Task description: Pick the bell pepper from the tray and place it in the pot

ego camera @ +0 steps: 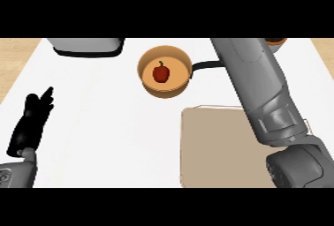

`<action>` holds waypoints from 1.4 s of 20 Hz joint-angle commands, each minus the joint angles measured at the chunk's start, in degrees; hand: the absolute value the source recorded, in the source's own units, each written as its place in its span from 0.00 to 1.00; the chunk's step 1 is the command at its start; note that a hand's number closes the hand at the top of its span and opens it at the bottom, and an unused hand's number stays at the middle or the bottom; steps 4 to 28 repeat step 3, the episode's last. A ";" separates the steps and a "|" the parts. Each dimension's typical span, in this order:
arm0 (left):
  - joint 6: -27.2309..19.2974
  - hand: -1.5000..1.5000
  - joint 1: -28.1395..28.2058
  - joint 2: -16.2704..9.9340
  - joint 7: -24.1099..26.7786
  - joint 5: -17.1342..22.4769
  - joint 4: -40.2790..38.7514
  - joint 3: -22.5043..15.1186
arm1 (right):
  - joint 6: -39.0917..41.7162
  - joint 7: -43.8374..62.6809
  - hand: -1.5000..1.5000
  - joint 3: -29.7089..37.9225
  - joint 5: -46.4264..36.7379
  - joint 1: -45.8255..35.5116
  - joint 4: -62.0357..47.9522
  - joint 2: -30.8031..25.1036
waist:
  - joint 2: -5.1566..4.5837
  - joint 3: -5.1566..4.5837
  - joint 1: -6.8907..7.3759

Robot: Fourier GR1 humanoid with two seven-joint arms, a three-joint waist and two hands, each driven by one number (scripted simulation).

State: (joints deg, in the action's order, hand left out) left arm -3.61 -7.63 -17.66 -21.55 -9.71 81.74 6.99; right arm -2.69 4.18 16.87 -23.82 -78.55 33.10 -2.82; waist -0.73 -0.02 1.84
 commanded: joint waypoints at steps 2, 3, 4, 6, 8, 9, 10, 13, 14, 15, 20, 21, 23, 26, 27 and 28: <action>0.64 0.50 2.82 -0.39 -2.21 -0.15 3.61 -0.17 | -5.02 -3.13 0.00 4.83 3.14 1.69 -0.24 -3.24 | 0.49 0.06 -0.30; -0.50 0.50 0.68 0.42 -0.39 -0.45 1.44 -0.02 | -0.97 -5.02 0.00 6.88 4.54 1.77 -2.95 -8.36 | -0.03 0.04 -0.14; -0.50 0.50 0.68 0.42 -0.39 -0.45 1.44 -0.02 | -0.97 -5.02 0.00 6.88 4.54 1.77 -2.95 -8.36 | -0.03 0.04 -0.14; -0.50 0.50 0.68 0.42 -0.39 -0.45 1.44 -0.02 | -0.97 -5.02 0.00 6.88 4.54 1.77 -2.95 -8.36 | -0.03 0.04 -0.14; -0.50 0.50 0.68 0.42 -0.39 -0.45 1.44 -0.02 | -0.97 -5.02 0.00 6.88 4.54 1.77 -2.95 -8.36 | -0.03 0.04 -0.14; -0.50 0.50 0.68 0.42 -0.39 -0.45 1.44 -0.02 | -0.97 -5.02 0.00 6.88 4.54 1.77 -2.95 -8.36 | -0.03 0.04 -0.14; -0.50 0.50 0.68 0.42 -0.39 -0.45 1.44 -0.02 | -0.97 -5.02 0.00 6.88 4.54 1.77 -2.95 -8.36 | -0.03 0.04 -0.14; -0.50 0.50 0.68 0.42 -0.39 -0.45 1.44 -0.02 | -0.97 -5.02 0.00 6.88 4.54 1.77 -2.95 -8.36 | -0.03 0.04 -0.14; -0.50 0.50 0.68 0.42 -0.39 -0.45 1.44 -0.02 | -0.97 -5.02 0.00 6.88 4.54 1.77 -2.95 -8.36 | -0.03 0.04 -0.14; -0.50 0.50 0.68 0.42 -0.39 -0.45 1.44 -0.02 | -0.97 -5.02 0.00 6.88 4.54 1.77 -2.95 -8.36 | -0.03 0.04 -0.14; -0.50 0.50 0.68 0.42 -0.39 -0.45 1.44 -0.02 | -0.97 -5.02 0.00 6.88 4.54 1.77 -2.95 -8.36 | -0.03 0.04 -0.14; -0.50 0.50 0.68 0.42 -0.39 -0.45 1.44 -0.02 | -0.97 -5.02 0.00 6.88 4.54 1.77 -2.95 -8.36 | -0.03 0.04 -0.14; -0.50 0.50 0.68 0.42 -0.39 -0.45 1.44 -0.02 | -0.97 -5.02 0.00 6.88 4.54 1.77 -2.95 -8.36 | -0.03 0.04 -0.14; -0.50 0.50 0.68 0.42 -0.39 -0.45 1.44 -0.02 | -0.97 -5.02 0.00 6.88 4.54 1.77 -2.95 -8.36 | -0.03 0.04 -0.14; -0.50 0.50 0.68 0.42 -0.39 -0.45 1.44 -0.02 | -0.97 -5.02 0.00 6.88 4.54 1.77 -2.95 -8.36 | -0.03 0.04 -0.14; -0.50 0.50 0.68 0.42 -0.39 -0.45 1.44 -0.02 | -0.97 -5.02 0.00 6.88 4.54 1.77 -2.95 -8.36 | -0.03 0.04 -0.14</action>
